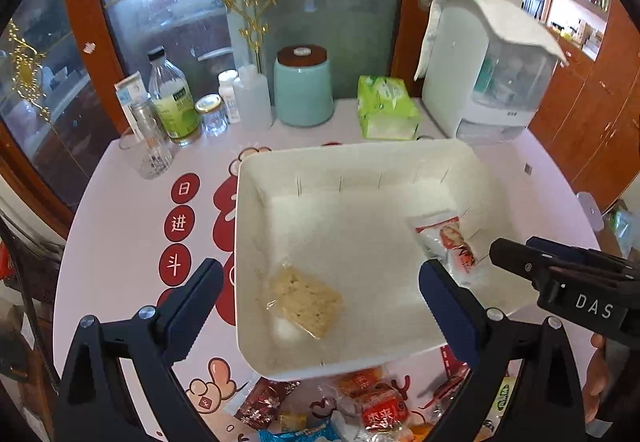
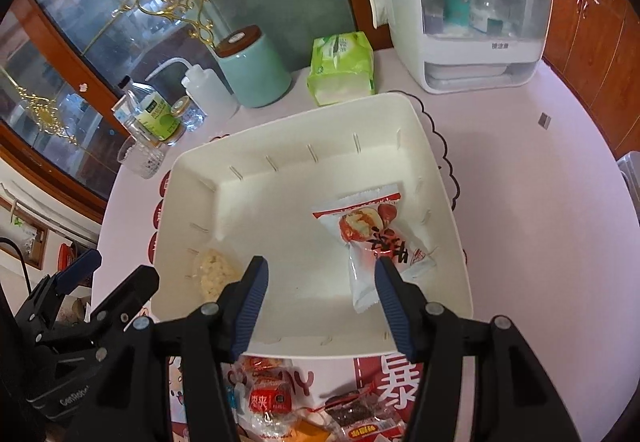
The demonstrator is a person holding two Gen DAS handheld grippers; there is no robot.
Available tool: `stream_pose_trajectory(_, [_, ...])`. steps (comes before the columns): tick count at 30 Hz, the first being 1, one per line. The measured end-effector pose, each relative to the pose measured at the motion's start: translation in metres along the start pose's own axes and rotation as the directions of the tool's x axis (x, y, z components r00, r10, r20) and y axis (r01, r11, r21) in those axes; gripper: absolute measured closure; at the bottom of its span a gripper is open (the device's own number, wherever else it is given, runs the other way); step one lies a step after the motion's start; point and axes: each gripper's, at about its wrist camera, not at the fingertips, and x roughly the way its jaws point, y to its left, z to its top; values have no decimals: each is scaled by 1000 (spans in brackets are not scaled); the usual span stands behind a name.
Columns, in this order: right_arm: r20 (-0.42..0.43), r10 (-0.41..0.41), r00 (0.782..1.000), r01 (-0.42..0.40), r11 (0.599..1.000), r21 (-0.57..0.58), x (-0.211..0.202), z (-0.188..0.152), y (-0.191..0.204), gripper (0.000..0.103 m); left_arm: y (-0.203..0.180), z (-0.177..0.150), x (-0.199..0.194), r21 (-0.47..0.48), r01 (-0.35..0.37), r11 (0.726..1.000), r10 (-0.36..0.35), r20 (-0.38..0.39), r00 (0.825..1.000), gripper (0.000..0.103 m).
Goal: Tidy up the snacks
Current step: 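Open both grippers to drop the bags into the white tray, then move both open grippers back to the snack pile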
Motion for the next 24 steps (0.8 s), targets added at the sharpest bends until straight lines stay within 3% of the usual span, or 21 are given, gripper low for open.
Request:
stream_pose_trajectory(13, [106,35,994,-25,995,-93,-61,-25,9,47,-10,-23,-59,-28,26,999,-25,44,999,5])
stream_pose_trajectory(24, [113,82,990,-71,992,-101,-103,-70,-11,47,-31,-71,-122,9,-54,998,53,105,993,5])
